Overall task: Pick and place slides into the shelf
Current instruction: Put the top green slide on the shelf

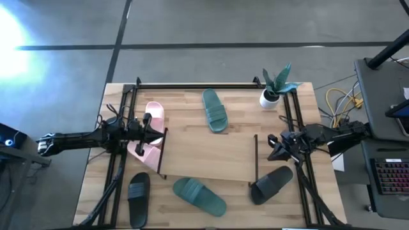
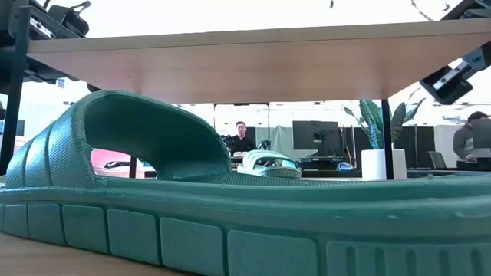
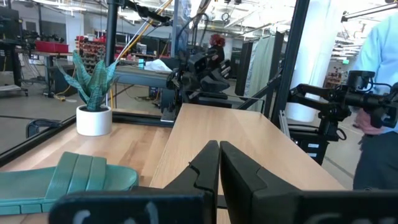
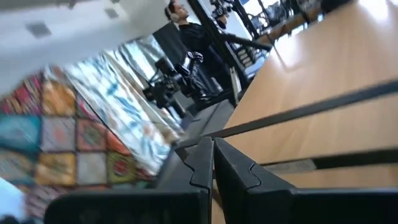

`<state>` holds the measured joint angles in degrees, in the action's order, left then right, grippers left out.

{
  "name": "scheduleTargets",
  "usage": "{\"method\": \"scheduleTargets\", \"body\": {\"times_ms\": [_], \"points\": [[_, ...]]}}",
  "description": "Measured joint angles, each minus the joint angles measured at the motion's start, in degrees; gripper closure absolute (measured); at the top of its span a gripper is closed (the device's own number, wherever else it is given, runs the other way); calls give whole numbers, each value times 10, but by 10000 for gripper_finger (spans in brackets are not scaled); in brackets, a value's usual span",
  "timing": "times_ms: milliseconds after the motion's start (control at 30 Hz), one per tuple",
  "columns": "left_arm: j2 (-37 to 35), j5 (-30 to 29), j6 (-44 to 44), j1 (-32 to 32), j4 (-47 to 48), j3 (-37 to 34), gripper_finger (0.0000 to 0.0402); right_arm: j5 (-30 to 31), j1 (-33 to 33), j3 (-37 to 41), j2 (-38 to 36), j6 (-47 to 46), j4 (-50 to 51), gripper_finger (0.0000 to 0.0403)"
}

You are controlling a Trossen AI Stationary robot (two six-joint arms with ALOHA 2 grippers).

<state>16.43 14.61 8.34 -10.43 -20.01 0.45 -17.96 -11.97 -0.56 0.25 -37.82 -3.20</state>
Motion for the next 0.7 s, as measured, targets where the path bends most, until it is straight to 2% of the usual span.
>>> {"method": "scheduleTargets", "body": {"times_ms": [267,433,533,700], "points": [[0,0,0,0,0,0,402,0,0,0,0,-23,-5,394],[0,0,0,0,0,0,402,19,0,0,0,-50,-58,394],[0,0,0,0,0,0,402,70,0,0,0,-89,-122,394],[0,0,0,0,0,0,402,201,0,0,0,-142,-242,394]]}}
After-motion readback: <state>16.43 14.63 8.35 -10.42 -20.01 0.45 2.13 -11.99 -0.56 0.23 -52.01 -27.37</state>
